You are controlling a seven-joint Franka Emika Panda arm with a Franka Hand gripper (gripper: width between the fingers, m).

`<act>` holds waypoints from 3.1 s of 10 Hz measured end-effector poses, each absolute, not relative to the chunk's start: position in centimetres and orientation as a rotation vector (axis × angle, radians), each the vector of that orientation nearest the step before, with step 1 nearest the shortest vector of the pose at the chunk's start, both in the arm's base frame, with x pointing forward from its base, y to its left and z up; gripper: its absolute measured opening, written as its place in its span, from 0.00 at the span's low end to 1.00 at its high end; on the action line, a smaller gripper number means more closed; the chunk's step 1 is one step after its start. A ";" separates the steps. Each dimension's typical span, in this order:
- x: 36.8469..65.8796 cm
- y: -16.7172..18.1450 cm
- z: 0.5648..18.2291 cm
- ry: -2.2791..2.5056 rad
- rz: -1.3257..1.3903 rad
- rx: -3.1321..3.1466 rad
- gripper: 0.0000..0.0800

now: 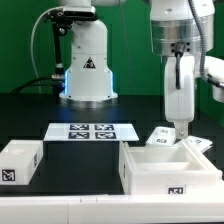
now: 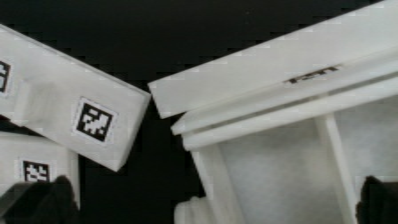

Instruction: Assemble cabinet

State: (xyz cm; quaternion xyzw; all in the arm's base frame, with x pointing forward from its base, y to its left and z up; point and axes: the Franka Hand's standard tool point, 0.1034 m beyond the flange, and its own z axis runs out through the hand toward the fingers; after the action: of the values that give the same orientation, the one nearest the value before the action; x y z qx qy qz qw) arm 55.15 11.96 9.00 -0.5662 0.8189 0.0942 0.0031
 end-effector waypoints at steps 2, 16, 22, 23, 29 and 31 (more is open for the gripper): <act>55.1 12.0 8.9 2.565 0.296 -1.781 1.00; 47.7 15.1 6.7 2.579 0.241 -1.701 1.00; 46.0 15.6 5.7 2.641 0.246 -1.609 1.00; 45.2 16.4 5.4 2.642 0.273 -1.631 1.00; 44.2 16.8 4.1 2.693 0.275 -1.608 1.00; 42.7 18.7 2.3 2.659 0.270 -1.716 1.00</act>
Offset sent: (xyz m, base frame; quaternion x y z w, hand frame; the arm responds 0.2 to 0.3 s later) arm -0.0478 -0.0163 0.0027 -0.0070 -0.0186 0.1911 0.9814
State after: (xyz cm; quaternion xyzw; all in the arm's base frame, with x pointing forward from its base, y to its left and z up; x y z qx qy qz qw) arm 42.75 18.74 2.32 -0.5403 0.8370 0.0849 -0.0175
